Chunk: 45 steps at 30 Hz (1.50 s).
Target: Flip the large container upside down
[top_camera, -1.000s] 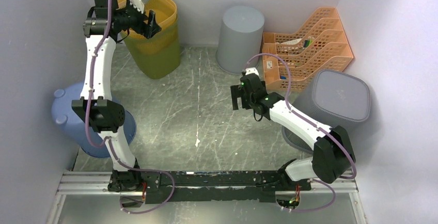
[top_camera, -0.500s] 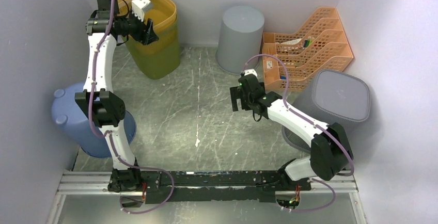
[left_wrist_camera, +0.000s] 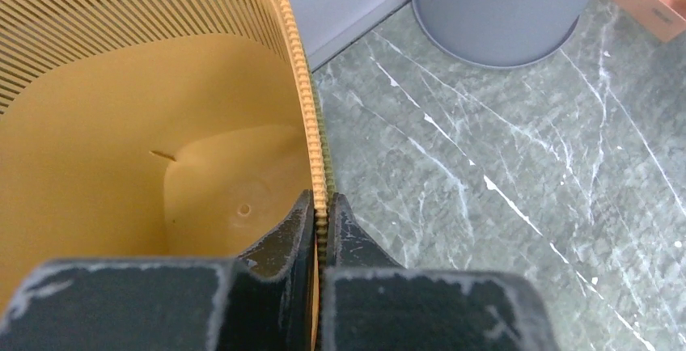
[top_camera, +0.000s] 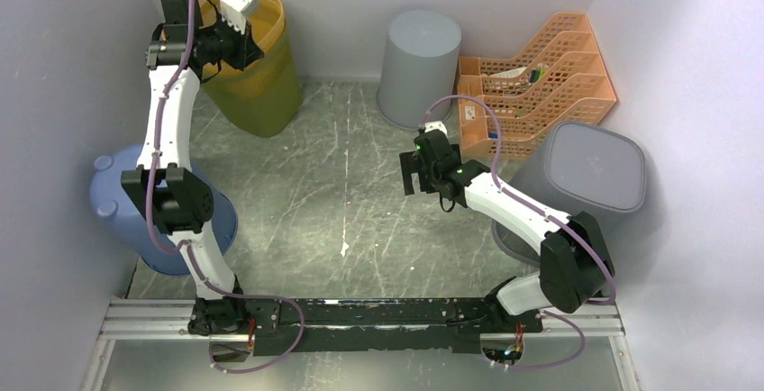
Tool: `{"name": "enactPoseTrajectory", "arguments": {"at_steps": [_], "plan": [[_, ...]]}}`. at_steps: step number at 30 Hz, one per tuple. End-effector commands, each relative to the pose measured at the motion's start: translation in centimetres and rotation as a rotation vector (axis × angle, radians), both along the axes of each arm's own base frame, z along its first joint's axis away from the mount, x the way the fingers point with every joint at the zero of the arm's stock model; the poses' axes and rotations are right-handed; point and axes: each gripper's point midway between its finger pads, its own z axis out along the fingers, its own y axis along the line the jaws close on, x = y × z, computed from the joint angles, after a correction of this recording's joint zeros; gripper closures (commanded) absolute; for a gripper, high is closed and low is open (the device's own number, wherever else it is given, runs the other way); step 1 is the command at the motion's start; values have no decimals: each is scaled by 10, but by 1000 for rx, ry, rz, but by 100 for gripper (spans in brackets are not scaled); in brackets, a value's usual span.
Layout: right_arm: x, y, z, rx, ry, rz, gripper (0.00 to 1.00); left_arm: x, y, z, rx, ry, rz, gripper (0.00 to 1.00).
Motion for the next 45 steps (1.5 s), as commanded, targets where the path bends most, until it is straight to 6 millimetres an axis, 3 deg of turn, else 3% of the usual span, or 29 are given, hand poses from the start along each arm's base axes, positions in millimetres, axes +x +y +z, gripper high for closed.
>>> {"name": "enactPoseTrajectory", "arguments": {"at_steps": [1, 8, 12, 18, 22, 26, 28, 31, 40, 45], "plan": [[2, 5, 0, 20, -12, -1, 0, -8, 5, 71, -82, -192, 81, 93], [4, 10, -1, 36, -13, 6, 0, -39, -16, 145, -182, -276, 38, 93], [6, 14, -2, 45, -14, 16, 0, -60, -20, 175, -199, -312, 22, 93], [7, 21, 0, 53, -18, 29, 0, -62, -11, 170, -164, -297, 77, 93], [7, 22, 0, 51, -18, 32, 0, -71, -12, 180, -169, -332, 70, 93], [6, 22, 1, 51, -20, 32, 0, -57, -10, 153, -144, -257, 99, 93], [6, 21, 0, 50, -20, 30, 0, -58, -22, 152, -127, -260, 98, 93], [4, 19, -3, 43, -12, 26, 0, -73, -23, 180, -144, -347, 114, 93], [6, 16, 3, 34, -31, 10, 0, -143, -5, 296, -200, -714, 206, 93], [12, 16, 14, 49, -61, -13, 0, -157, 4, 321, -213, -787, 251, 93]]}}
